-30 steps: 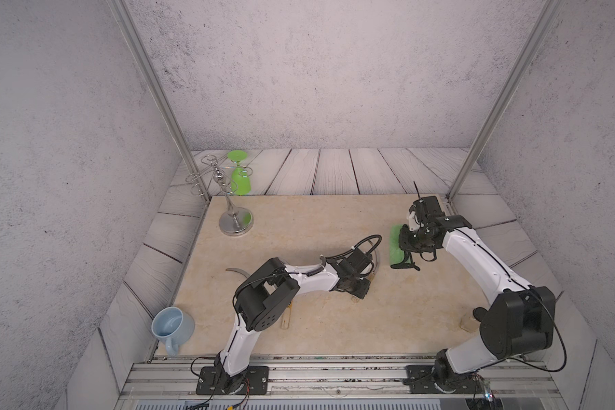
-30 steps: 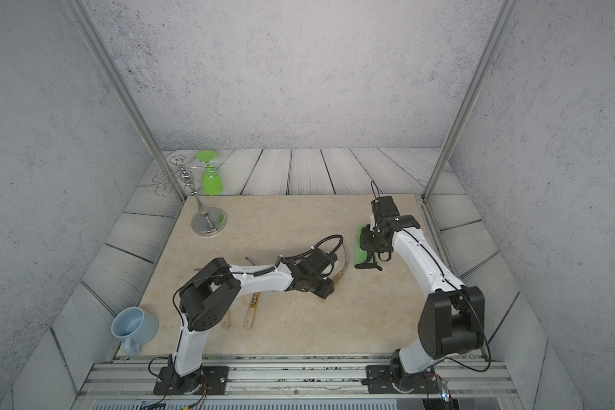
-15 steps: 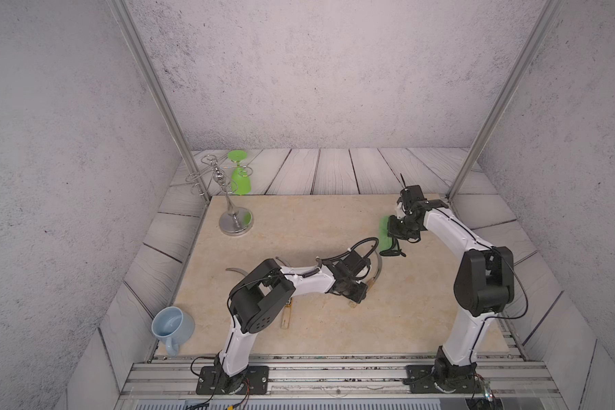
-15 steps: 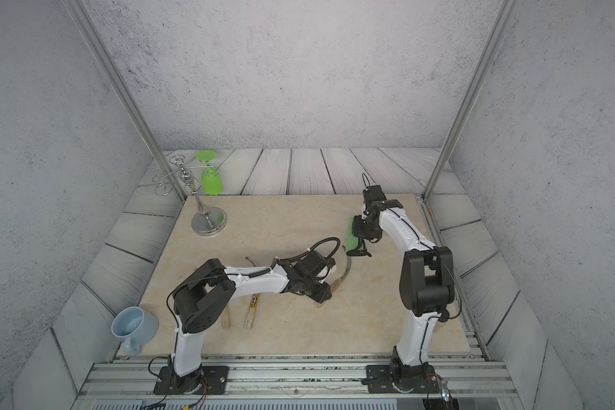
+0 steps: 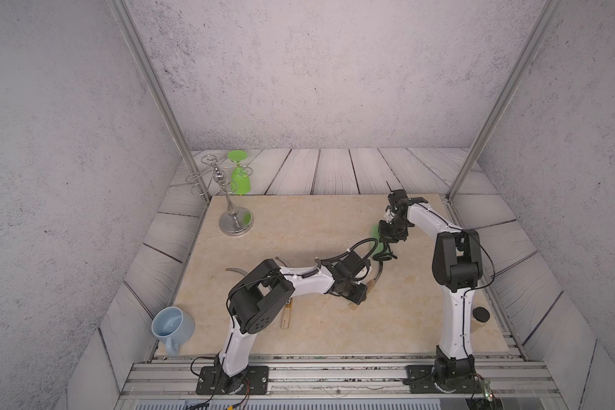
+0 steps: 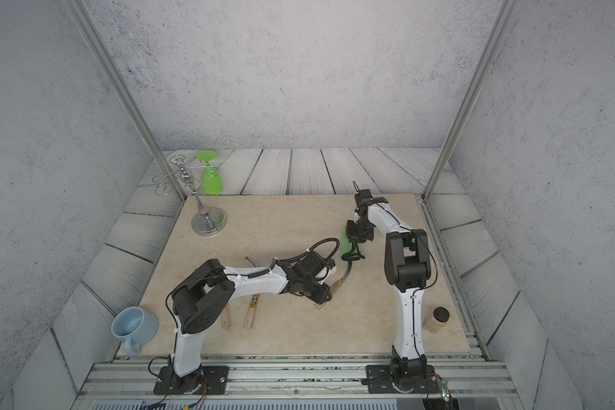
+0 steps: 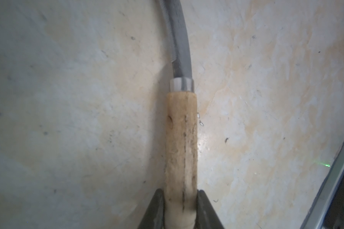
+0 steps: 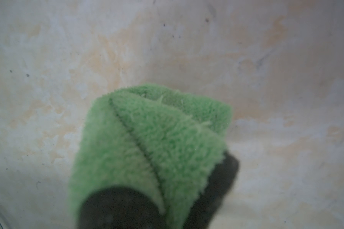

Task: Wipe small sickles with rags
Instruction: Wipe the small sickle at the center of the board.

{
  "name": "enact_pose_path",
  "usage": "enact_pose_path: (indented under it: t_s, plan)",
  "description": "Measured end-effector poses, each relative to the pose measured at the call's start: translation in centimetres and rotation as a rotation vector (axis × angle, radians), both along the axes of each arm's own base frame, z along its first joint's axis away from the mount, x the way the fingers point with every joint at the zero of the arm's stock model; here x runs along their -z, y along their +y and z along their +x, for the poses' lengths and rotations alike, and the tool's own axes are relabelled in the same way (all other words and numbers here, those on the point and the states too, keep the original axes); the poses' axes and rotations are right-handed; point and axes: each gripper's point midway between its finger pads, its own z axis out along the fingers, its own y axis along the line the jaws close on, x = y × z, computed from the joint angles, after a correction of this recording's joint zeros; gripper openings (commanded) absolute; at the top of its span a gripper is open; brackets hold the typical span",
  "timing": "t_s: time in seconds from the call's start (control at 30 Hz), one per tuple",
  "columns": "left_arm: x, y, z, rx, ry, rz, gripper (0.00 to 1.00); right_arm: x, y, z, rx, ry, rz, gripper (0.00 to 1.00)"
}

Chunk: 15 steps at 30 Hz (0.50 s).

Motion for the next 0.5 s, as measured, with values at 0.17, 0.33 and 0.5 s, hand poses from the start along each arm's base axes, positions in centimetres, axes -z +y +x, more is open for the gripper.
enact_pose_path:
  t_s: [0.17,0.33,0.5]
  plan:
    - [0.0,0.0,0.0,-0.005,0.003,0.001,0.11,2.2,0.0,-0.5,-0.017,0.067,-0.027,0.21]
    - [0.0,0.1,-0.1,-0.012,0.010,0.003,0.11,2.3,-0.4,-1.2,-0.037,0.087,-0.065,0.21]
    - [0.0,0.0,-0.5,-0.017,0.028,0.004,0.11,2.5,-0.4,-2.7,-0.059,0.093,-0.091,0.21]
